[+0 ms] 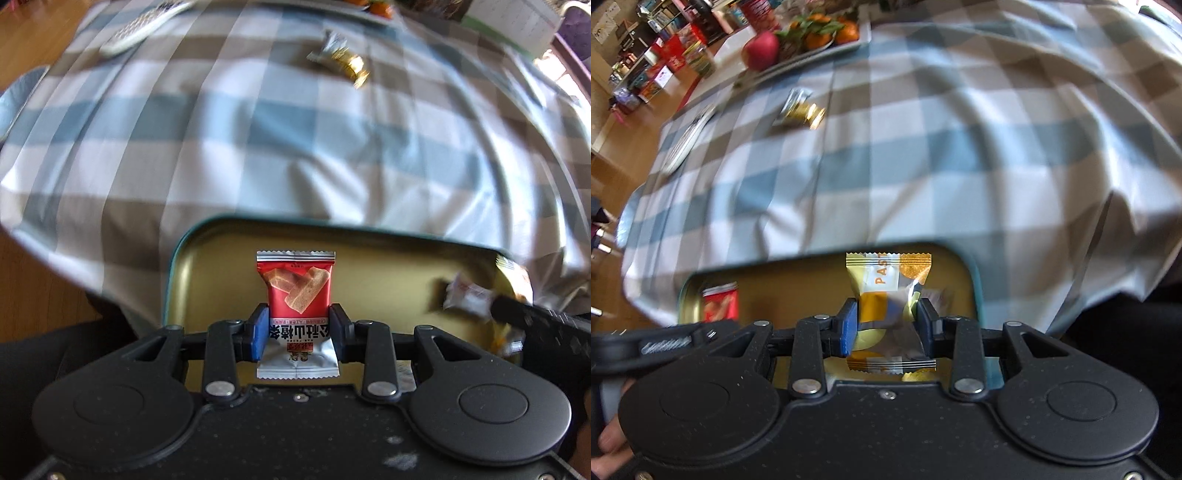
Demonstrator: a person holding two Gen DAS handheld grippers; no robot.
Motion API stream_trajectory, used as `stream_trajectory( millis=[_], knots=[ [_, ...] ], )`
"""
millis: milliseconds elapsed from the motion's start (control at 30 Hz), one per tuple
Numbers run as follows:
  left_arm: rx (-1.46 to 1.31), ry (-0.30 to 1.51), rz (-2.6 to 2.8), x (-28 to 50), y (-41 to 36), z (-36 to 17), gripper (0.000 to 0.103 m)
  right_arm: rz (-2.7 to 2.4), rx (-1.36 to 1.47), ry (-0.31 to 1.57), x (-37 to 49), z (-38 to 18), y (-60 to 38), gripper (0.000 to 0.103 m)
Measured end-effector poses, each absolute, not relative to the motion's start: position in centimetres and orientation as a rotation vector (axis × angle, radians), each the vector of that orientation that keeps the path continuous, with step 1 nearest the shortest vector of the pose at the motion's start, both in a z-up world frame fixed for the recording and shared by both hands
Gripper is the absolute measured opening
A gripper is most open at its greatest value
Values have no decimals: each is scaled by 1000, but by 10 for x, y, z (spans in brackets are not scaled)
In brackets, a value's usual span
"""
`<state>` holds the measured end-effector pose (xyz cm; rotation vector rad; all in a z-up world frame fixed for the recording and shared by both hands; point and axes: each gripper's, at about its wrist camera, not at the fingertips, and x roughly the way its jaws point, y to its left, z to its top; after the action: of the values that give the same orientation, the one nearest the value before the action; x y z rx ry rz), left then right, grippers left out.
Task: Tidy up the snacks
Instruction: 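Lift both held packets and carry them over the gold tray, then open the right gripper to drop the PASTRY packet while the left gripper releases the red packet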
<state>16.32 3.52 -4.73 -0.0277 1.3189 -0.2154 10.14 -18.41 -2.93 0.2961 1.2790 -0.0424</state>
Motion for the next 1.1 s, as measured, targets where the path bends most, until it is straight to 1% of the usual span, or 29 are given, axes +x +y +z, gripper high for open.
stream_trajectory(
  millis=[67, 100, 133, 267, 400, 600, 833, 1100],
  knots=[
    [-26, 1324, -204, 164, 38, -50, 32, -52, 277, 1276, 94, -30, -174, 43],
    [-31, 1319, -203, 165, 40, -50, 26, -58, 269, 1276, 91, -31, -169, 43],
    [-38, 1314, -209, 165, 41, -49, 26, -60, 270, 1281, 88, -32, -165, 43],
    [-56, 1284, -228, 165, 42, -43, 27, -46, 288, 1311, 83, -35, -151, 43],
    [-57, 1256, -222, 163, 44, -39, 29, -44, 233, 1302, 83, -30, -134, 43],
    [-79, 1262, -223, 163, 47, -39, 30, -44, 242, 1293, 92, -20, -124, 46],
    [-106, 1259, -228, 163, 50, -38, 30, -48, 226, 1296, 97, -17, -116, 46],
    [-98, 1274, -218, 165, 48, -41, 30, -51, 215, 1348, 96, -29, -114, 46]
  ],
)
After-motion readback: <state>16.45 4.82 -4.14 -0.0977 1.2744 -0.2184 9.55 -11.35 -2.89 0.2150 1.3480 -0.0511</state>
